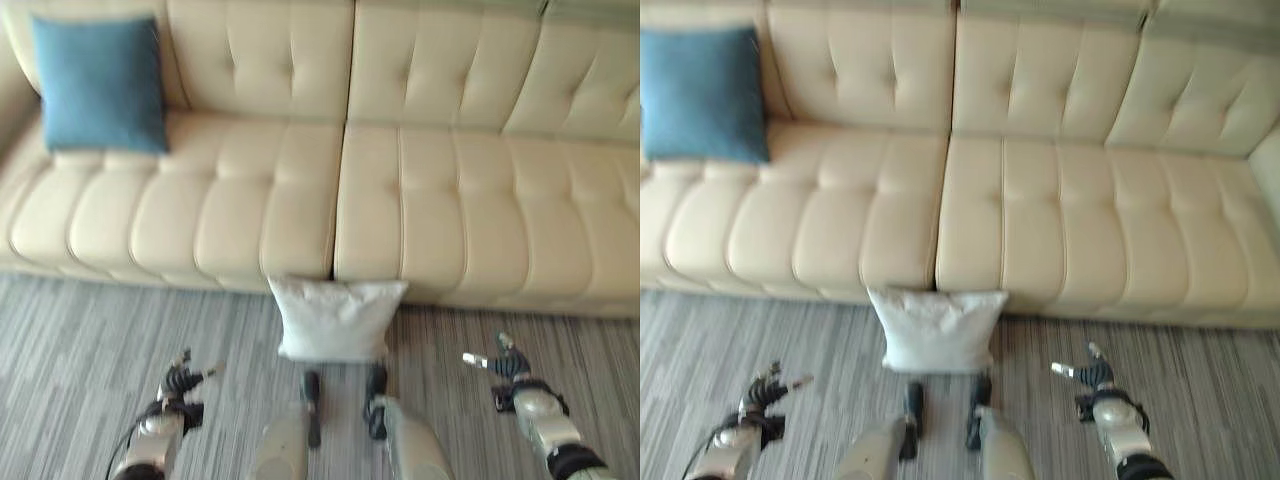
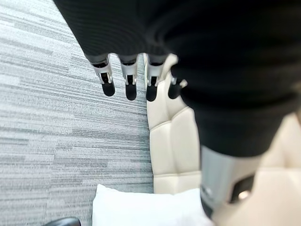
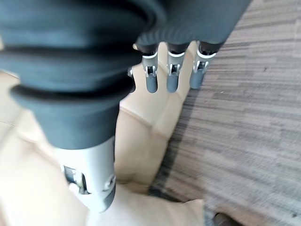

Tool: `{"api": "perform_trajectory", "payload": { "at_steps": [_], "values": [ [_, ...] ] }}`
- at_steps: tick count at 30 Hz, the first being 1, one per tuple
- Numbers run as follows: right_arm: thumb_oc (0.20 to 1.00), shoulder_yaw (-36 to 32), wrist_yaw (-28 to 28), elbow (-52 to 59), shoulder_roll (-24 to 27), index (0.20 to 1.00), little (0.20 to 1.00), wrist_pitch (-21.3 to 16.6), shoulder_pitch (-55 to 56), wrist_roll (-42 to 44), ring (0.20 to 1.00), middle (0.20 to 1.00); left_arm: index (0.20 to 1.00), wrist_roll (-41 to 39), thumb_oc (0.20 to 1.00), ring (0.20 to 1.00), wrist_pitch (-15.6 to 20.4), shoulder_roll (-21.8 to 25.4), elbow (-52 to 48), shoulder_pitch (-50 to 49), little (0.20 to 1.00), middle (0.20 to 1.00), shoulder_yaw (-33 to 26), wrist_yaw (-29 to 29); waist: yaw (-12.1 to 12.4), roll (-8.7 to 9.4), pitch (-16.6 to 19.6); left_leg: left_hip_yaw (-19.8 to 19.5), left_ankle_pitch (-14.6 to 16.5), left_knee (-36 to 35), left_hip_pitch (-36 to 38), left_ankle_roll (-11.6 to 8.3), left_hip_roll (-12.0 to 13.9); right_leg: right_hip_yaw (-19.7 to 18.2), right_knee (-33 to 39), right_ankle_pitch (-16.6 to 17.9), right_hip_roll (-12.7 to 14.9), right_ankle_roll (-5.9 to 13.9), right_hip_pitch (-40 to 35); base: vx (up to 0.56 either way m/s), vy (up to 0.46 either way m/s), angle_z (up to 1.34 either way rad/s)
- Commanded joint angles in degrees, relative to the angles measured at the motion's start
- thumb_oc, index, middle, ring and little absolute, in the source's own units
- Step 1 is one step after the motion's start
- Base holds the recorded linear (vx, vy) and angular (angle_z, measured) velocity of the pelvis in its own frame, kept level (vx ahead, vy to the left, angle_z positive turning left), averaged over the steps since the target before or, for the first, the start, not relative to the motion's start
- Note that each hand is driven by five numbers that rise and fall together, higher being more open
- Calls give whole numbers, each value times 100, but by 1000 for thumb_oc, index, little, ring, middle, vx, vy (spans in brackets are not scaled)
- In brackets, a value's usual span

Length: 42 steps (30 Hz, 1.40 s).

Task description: Pick up all the scattered cushions and arrange them neatly on the sofa.

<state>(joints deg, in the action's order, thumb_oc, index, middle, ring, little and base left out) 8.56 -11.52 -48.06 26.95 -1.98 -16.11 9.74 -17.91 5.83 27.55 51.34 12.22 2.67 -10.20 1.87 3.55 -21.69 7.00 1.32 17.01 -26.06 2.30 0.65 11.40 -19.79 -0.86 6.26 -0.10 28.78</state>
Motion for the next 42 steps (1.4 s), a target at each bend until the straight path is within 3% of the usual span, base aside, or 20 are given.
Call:
{"api": "perform_trajectory", "payload": {
  "at_steps": [1, 9, 10, 11, 15, 18, 19, 20, 21, 22, 23, 30, 34, 36, 37, 42],
  "values": [
    [1000, 286, -400, 36, 160, 1000, 1000, -161, -49, 293, 1000, 1000, 1000, -557, 1000, 1000, 430, 143, 2, -53, 1000, 1000, 168, -393, 9, 23, 332, -211, 481, 388, -200, -235, -14, -254, -554, -692, 196, 347, -212, -154, -14, 8],
    [1000, 708, -1017, -574, 372, 1000, 1000, -287, -2435, 951, 1000, 1000, 1000, -983, 1000, 1000, 552, 640, 372, 2003, 1000, 1000, 738, -683, -129, -48, 13, -267, 732, 2051, -2958, -143, 101, -581, -2335, -1137, 310, 149, 2606, -134, 23, 5],
    [1000, 708, -1017, -575, 372, 1000, 1000, -287, -2437, 951, 1000, 1000, 1000, -984, 1000, 1000, 553, 640, 373, 2004, 1000, 1000, 738, -683, -130, -47, 23, -266, 735, 2058, -2972, -142, 101, -583, -2343, -1140, 311, 149, 2621, -18, 61, 5],
    [1000, 1014, -1252, -480, 272, 1000, 1000, -389, -3344, 1080, 1000, 1000, 1000, -931, 1000, 1000, 547, 729, 376, 2798, 1000, 1000, 1038, -869, -137, -108, -53, -278, 811, 2476, -3865, -108, 39, -732, -2940, -1350, 368, 70, 3571, 1, 50, -4],
    [1000, 1491, -1423, -773, -266, 1000, 1000, -400, -4370, 1339, 1000, 1000, 1000, -958, 1000, 1000, 481, 630, 666, 4045, 1000, 1000, 1660, -1002, -118, -184, -59, -318, 940, 3058, -4733, -74, -129, -891, -3566, -1594, 449, -63, 4430, 49, 16, 7],
    [1000, 1506, -1457, -745, -570, 1000, 1000, -470, -4583, 1631, 1000, 1000, 1000, -1008, 1000, 1000, 503, 500, 593, 4411, 1000, 1000, 1844, -1079, -93, -234, -53, -344, 951, 3169, -4935, -57, -208, -935, -3705, -1646, 476, -99, 4623, 41, -12, 16],
    [909, 1520, -1426, -621, -805, 909, 909, -608, -4716, 1917, 909, 909, 1000, -1018, 1000, 1000, 546, 371, 445, 4710, 1000, 1000, 2013, -1141, -69, -283, -36, -363, 930, 3181, -5044, -47, -270, -955, -3795, -1683, 505, -109, 4740, 18, -29, 14],
    [504, 1537, -1397, -503, -917, 504, 504, -699, -4756, 2053, 504, 504, 1000, -1005, 1000, 1000, 561, 310, 392, 4871, 1000, 1000, 2145, -1143, -70, -302, -30, -390, 902, 3181, -5085, -58, -306, -963, -3808, -1684, 511, -115, 4769, 17, -38, 11],
    [200, 1540, -1404, -411, -976, 200, 200, -747, -4791, 2103, 200, 200, 1000, -953, 1000, 1000, 572, 289, 340, 4960, 1000, 1000, 2210, -1148, -72, -312, -13, -393, 882, 3157, -5105, -59, -334, -963, -3809, -1694, 541, -121, 4794, 4, -39, 9],
    [200, 1564, -1370, -349, -1049, 200, 200, -821, -4811, 2153, 200, 200, 1000, -922, 1000, 1000, 578, 244, 341, 5032, 1000, 1000, 2248, -1137, -75, -311, 6, -393, 865, 3112, -5106, -57, -350, -956, -3803, -1700, 540, -131, 4803, 4, -10, 17],
    [200, 1560, -1338, -265, -1105, 200, 200, -901, -4834, 2257, 200, 200, 200, -925, 200, 200, 619, 206, 290, 5096, 200, 200, 2275, -1140, -82, -308, 48, -405, 835, 3061, -5114, -61, -383, -941, -3802, -1692, 532, -135, 4819, 2, 4, 18],
    [200, 1467, -1248, 637, -1257, 200, 200, -1200, -4326, 2116, 200, 200, 200, -1063, 200, 200, 802, -92, -535, 4579, 200, 200, 2021, -1166, -120, -272, 262, -466, 727, 2693, -4850, -93, -375, -864, -3427, -1485, 460, -44, 4572, -4, 15, 9],
    [200, 1290, -1094, 1573, -1269, 200, 200, -1286, -3563, 1807, 200, 200, 200, -914, 200, 200, 925, -368, -1603, 3776, 200, 200, 1749, -1226, -143, -224, 333, -534, 598, 2012, -4105, -152, -279, -727, -2810, -1225, 397, 126, 3868, -45, 14, -3],
    [200, 1292, -1097, 1602, -1269, 200, 200, -1276, -3523, 1799, 200, 200, 200, -901, 200, 200, 911, -374, -1639, 3734, 200, 200, 1746, -1237, -141, -231, 324, -540, 583, 1976, -4052, -153, -278, -718, -2774, -1210, 393, 127, 3814, -19, 2, -7],
    [200, 1176, -888, 2256, -1309, 200, 200, -1285, -2877, 1696, 200, 200, 200, -696, 200, 200, 943, -511, -2343, 3120, 200, 200, 1592, -1239, -149, -218, 299, -550, 507, 1503, -3353, -193, -269, -613, -2275, -1047, 342, 208, 3147, 0, -1, -5],
    [200, 1010, -522, 3472, -1363, 200, 200, -1298, -1479, 1420, 200, 200, 200, -536, 200, 200, 1030, -815, -3551, 1789, 200, 200, 1213, -1096, -165, -180, 344, -585, 366, 560, -1835, -273, -272, -434, -1261, -747, 292, 342, 1650, 46, -8, -6]
  ]
}}
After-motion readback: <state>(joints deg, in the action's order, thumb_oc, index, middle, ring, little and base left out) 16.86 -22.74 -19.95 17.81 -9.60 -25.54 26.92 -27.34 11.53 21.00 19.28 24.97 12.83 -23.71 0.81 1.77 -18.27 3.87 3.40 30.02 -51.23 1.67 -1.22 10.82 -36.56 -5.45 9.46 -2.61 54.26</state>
